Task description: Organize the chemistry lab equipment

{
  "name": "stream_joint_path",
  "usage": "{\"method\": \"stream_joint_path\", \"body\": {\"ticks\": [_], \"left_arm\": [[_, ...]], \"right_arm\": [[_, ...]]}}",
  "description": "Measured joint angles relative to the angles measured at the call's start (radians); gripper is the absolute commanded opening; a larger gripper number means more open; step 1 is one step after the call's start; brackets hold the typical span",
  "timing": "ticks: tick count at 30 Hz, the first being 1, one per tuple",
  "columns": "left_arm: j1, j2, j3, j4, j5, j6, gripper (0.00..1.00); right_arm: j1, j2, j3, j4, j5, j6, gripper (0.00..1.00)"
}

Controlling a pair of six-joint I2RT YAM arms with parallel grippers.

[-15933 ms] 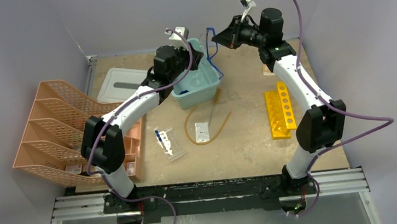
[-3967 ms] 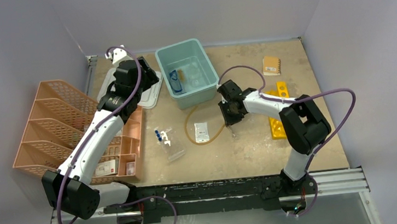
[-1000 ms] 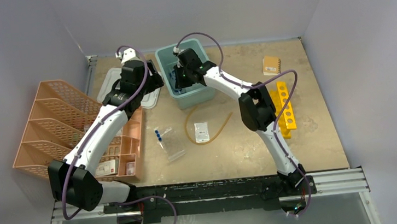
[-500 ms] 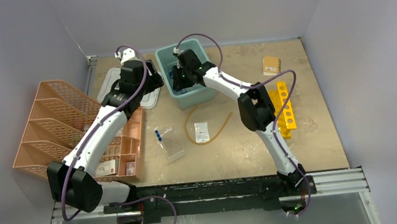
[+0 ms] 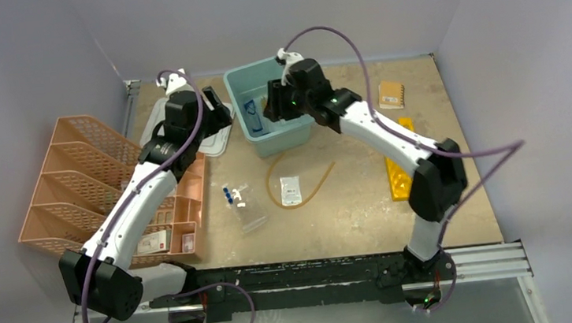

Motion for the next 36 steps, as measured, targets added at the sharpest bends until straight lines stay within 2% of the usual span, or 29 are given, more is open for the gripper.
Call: {"method": "stream_joint_path", "body": {"ticks": [5, 9, 12, 14, 17, 24, 32, 36], "left_arm": [[0.0, -0.014, -0.023, 0.0, 0.016, -0.007, 0.68], [0.0, -0.013, -0.023, 0.0, 0.016, -0.013, 0.68], [0.0, -0.013, -0.023, -0.001, 0.0, -0.016, 0.68], [0.0, -0.014, -0.023, -0.006, -0.034, -0.026, 0.68], [0.001, -0.026, -0.025, -0.027, -0.104, -0.053, 0.68], [0.002, -0.12, -0.059, -0.083, -0.229, -0.105, 0.68], [0.003, -0.183, -0.059, -0.123, -0.289, -0.121, 0.68], [0.003, -0.185, -0.059, -0.126, -0.299, -0.121, 0.68]], "right_arm": [[0.015, -0.252, -0.306, 0.068, 0.025, -0.051, 0.51], [0.09, -0.384, -0.51, 0.066, 0.065, -0.105, 0.5], [0.168, -0.441, -0.6, 0.055, 0.08, -0.135, 0.48], [0.217, -0.451, -0.627, 0.047, 0.097, -0.151, 0.43], [0.282, -0.413, -0.628, 0.042, 0.124, -0.169, 0.39], [0.385, -0.165, -0.572, 0.042, 0.182, -0.181, 0.35], [0.415, -0.029, -0.545, 0.043, 0.23, -0.192, 0.34], [0.414, 0.008, -0.531, 0.056, 0.244, -0.2, 0.29]]}}
